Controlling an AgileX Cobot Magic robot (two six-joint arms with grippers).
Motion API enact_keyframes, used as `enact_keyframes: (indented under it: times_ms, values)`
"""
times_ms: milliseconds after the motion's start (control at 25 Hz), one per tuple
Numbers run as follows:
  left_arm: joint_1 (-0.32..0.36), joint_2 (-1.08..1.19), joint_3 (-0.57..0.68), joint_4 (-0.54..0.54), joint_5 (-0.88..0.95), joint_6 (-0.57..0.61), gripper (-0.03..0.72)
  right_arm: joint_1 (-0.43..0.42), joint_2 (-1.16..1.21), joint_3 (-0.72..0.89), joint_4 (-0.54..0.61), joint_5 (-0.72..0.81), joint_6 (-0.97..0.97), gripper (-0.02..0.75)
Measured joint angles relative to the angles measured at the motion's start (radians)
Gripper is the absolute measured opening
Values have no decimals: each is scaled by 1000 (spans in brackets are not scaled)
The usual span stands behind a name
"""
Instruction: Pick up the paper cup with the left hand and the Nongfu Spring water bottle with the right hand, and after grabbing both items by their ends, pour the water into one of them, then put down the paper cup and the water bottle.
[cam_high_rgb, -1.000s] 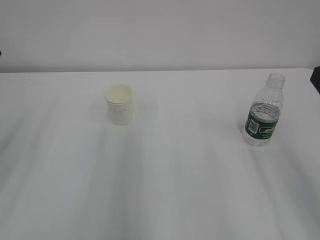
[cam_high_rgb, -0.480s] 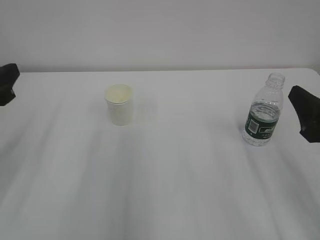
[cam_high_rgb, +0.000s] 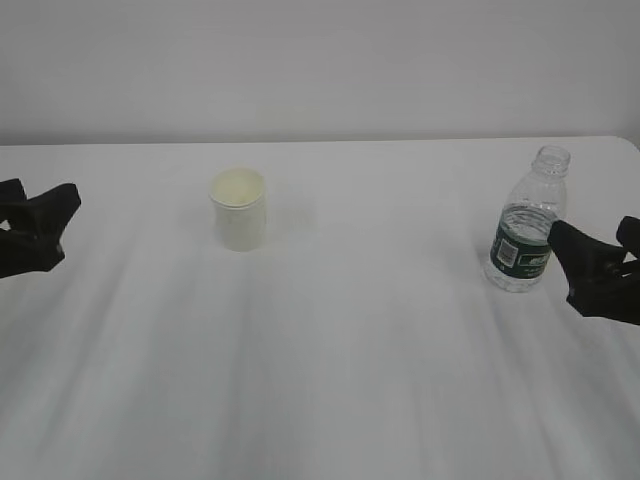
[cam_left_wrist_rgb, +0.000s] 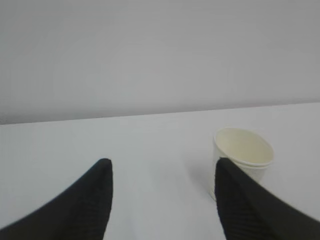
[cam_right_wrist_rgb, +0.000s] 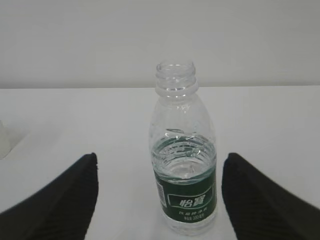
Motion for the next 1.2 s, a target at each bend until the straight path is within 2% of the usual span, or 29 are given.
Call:
enact_keyframes:
  times_ms: [200,520,760,1200]
  values:
    - [0,82,0,29,-12,-2,463,0,2,4,44,-2,0,590]
    - [0,197,6,134,-49,-2,461,0,2,42,73,-8,-15,601]
    - [0,203,6,212,-50,-2,461,0,4,42,76,-4,-29,669]
    - [0,203,6,260,-51,-16,461,0,68,42,86,-8,-49,667]
